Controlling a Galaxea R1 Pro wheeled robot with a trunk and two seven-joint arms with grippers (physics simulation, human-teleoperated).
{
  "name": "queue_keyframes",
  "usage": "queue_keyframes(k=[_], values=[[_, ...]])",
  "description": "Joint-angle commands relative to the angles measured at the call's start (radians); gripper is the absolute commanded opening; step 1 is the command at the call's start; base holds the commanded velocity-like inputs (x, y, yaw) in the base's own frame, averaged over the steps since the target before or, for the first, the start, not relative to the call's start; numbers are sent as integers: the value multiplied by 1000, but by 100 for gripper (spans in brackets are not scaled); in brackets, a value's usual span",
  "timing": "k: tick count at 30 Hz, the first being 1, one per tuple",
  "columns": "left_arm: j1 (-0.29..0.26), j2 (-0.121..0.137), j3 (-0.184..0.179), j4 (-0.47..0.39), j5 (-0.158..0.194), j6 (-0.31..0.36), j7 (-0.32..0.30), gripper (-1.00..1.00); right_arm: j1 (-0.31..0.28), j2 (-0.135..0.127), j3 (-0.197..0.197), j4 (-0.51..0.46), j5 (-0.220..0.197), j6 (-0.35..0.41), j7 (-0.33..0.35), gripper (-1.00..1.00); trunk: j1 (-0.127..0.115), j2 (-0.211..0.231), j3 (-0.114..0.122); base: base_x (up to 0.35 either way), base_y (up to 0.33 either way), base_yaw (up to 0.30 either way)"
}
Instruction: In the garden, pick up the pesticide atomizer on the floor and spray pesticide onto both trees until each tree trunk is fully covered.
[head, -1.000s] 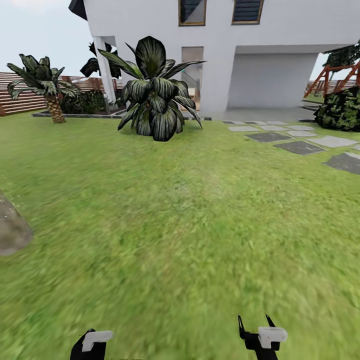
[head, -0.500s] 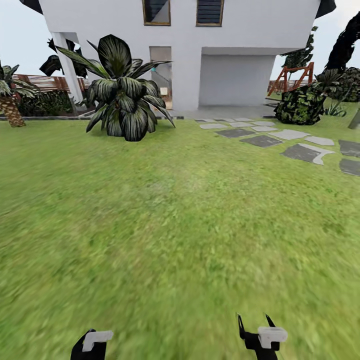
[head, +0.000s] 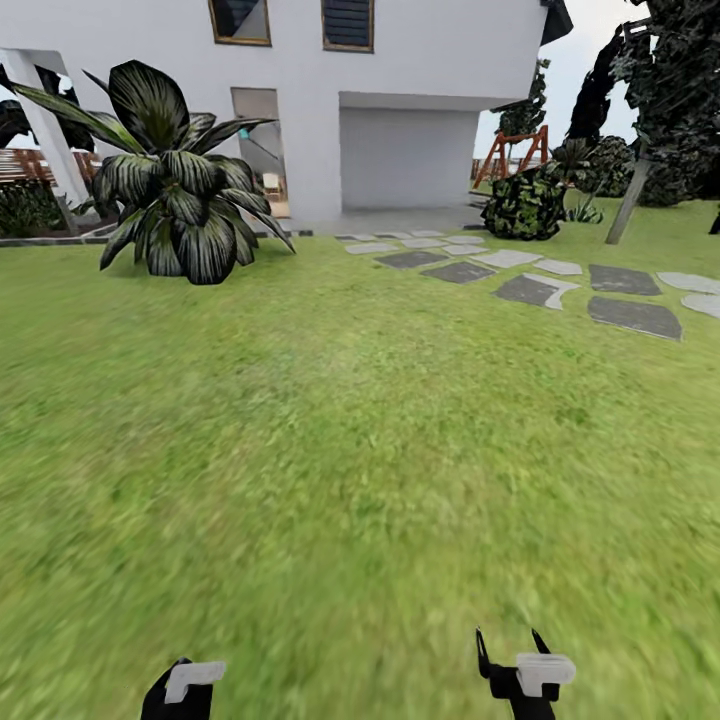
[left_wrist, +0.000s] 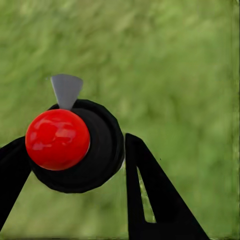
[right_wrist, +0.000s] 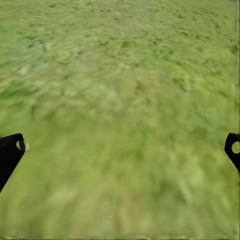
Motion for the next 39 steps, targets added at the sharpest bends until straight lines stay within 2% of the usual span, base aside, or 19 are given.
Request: queue_keyframes(k=[1, 20, 39], values=[[0, 0, 0, 0, 0, 0, 0, -100, 0, 0, 0, 0, 0, 0, 0, 100, 0, 0, 0, -190, -231, -300], [0, 0, 0, 1, 0, 0, 0, -100, 0, 0, 0, 2, 0, 0, 0, 100, 0, 0, -8, -163, -240, -300], [0, 0, 0, 0, 0, 0, 0, -100, 0, 1, 0, 2, 0, 0, 0, 100, 0, 0, -15, -106, -262, -300]])
